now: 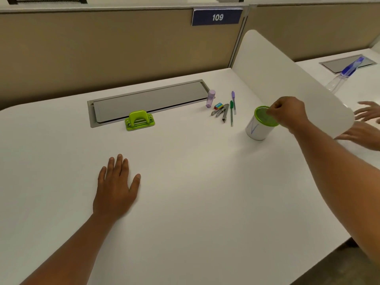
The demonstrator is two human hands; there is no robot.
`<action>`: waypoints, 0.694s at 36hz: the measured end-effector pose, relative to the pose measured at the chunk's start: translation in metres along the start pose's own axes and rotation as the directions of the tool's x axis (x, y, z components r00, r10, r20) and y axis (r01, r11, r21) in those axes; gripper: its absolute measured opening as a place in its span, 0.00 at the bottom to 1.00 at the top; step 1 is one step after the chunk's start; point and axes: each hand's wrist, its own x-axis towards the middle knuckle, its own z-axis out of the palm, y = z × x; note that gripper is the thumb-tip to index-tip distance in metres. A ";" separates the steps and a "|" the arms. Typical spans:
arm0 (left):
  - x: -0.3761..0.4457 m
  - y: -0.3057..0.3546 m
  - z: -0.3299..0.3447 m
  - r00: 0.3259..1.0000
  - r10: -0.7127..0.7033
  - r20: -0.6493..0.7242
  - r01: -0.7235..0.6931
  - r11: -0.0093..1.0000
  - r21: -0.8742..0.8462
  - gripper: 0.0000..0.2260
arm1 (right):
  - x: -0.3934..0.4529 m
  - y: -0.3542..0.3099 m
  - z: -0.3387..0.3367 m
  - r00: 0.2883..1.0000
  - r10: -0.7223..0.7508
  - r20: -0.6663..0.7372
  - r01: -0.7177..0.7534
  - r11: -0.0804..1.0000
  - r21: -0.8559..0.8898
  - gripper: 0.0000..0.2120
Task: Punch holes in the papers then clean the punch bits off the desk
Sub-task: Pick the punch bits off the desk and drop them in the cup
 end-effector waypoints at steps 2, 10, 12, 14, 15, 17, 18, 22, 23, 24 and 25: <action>0.000 0.001 0.000 1.000 -0.002 0.004 0.002 1.000 -0.002 0.33 | 0.001 0.006 0.003 1.000 -0.013 0.010 0.014 0.997 -0.077 0.05; 0.002 0.001 0.001 1.000 0.002 -0.001 -0.002 1.000 0.014 0.33 | 0.006 0.013 0.015 0.994 -0.102 -0.050 0.090 0.977 -0.194 0.12; 0.002 0.001 0.001 1.000 0.002 0.003 -0.002 1.000 0.013 0.33 | 0.006 0.013 0.017 0.993 -0.101 -0.056 0.087 0.972 -0.217 0.13; 0.001 0.001 0.000 1.000 0.000 0.006 0.000 1.000 0.005 0.33 | 0.006 0.013 0.016 0.993 -0.097 -0.067 0.078 0.968 -0.239 0.13; 0.001 0.002 0.000 1.000 -0.001 0.004 0.001 1.000 0.003 0.33 | 0.005 0.012 0.016 0.993 -0.099 -0.071 0.079 0.966 -0.245 0.14; 0.002 0.003 -0.001 1.000 -0.002 0.002 0.002 1.000 0.000 0.33 | 0.003 0.009 0.016 0.989 -0.135 -0.066 0.113 0.959 -0.261 0.14; 0.002 0.003 -0.001 1.000 -0.002 0.002 0.002 1.000 0.000 0.33 | -0.001 0.005 0.019 0.983 -0.172 -0.064 0.150 0.952 -0.265 0.13; 0.002 0.002 -0.001 1.000 -0.001 0.004 0.000 1.000 0.009 0.33 | -0.028 -0.010 0.047 0.932 -0.362 -0.012 0.354 0.918 -0.180 0.10; 0.002 0.002 -0.001 1.000 -0.001 0.006 0.001 1.000 0.007 0.33 | -0.036 -0.011 0.058 0.925 -0.380 0.017 0.378 0.914 -0.145 0.08; 0.001 0.003 0.000 1.000 -0.001 0.006 0.001 1.000 0.003 0.33 | -0.042 -0.010 0.069 0.927 -0.372 0.039 0.374 0.920 -0.113 0.07; 0.001 0.004 0.000 1.000 0.001 0.005 -0.001 1.000 0.001 0.34 | -0.047 -0.008 0.079 0.939 -0.338 0.056 0.342 0.936 -0.084 0.06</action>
